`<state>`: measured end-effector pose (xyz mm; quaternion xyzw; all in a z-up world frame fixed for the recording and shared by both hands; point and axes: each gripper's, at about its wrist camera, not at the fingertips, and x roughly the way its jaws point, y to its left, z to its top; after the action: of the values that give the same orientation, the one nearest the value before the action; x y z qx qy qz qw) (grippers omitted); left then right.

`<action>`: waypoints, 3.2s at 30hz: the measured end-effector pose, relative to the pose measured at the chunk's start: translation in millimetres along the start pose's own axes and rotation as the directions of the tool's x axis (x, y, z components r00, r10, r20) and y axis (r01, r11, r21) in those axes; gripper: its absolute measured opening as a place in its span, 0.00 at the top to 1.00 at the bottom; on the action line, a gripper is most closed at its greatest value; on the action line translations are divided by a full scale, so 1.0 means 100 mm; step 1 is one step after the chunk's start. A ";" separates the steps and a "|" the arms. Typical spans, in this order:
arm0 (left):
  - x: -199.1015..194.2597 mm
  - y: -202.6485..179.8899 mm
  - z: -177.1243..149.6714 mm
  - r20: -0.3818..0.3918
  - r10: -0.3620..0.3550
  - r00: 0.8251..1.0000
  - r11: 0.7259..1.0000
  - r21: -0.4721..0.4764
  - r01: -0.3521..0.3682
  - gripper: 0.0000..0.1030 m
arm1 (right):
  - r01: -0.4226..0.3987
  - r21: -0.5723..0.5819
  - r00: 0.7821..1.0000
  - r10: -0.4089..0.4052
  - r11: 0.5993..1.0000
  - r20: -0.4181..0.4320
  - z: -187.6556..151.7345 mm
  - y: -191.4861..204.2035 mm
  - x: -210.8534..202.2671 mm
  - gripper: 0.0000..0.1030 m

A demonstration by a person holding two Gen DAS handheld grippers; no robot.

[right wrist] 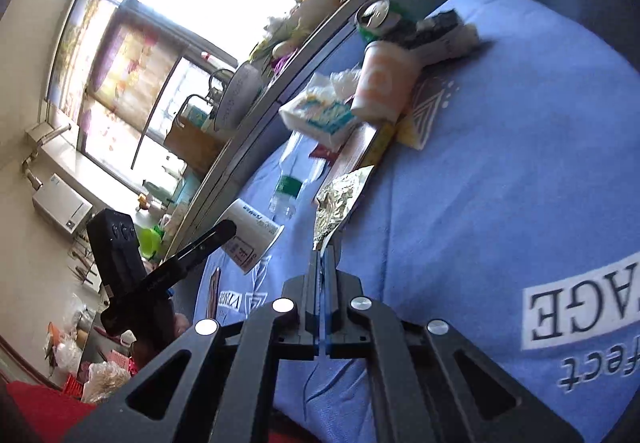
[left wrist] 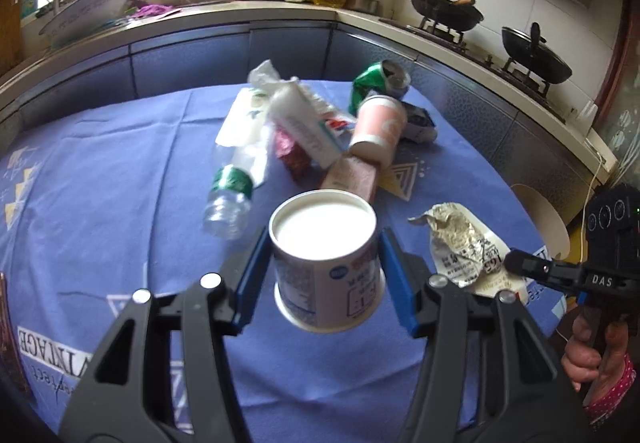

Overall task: Collect trash
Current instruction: 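Carry both items to the beige bin and open both tools over it, then bring both open tools back over the table toward the water bottle, then grasp the clear water bottle with the left tool while the right grasps the white tissue pack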

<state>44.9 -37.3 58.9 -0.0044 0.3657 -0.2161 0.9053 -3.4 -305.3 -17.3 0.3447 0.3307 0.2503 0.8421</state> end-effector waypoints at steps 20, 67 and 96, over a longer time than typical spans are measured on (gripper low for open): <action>1.92 -3.55 0.51 -0.253 -0.393 0.884 0.819 0.341 0.461 0.48 | 0.560 0.265 0.699 -0.620 0.785 0.358 0.08 -1.77 -1.73 1.00; 0.13 0.87 -0.18 0.017 0.183 0.983 0.973 -0.147 -0.179 0.18 | 0.350 -0.361 0.935 -0.346 0.864 0.077 0.30 0.77 1.07 0.49; 0.84 0.94 0.12 -0.002 0.224 0.975 0.966 -0.132 -0.223 0.18 | 0.476 -0.622 0.843 -0.525 0.621 0.122 0.79 1.17 2.58 0.40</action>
<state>142.6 12.7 -3.6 -0.0242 0.3716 -0.0881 0.9239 201.1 -95.6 13.9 -0.0729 0.3399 0.1141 0.9307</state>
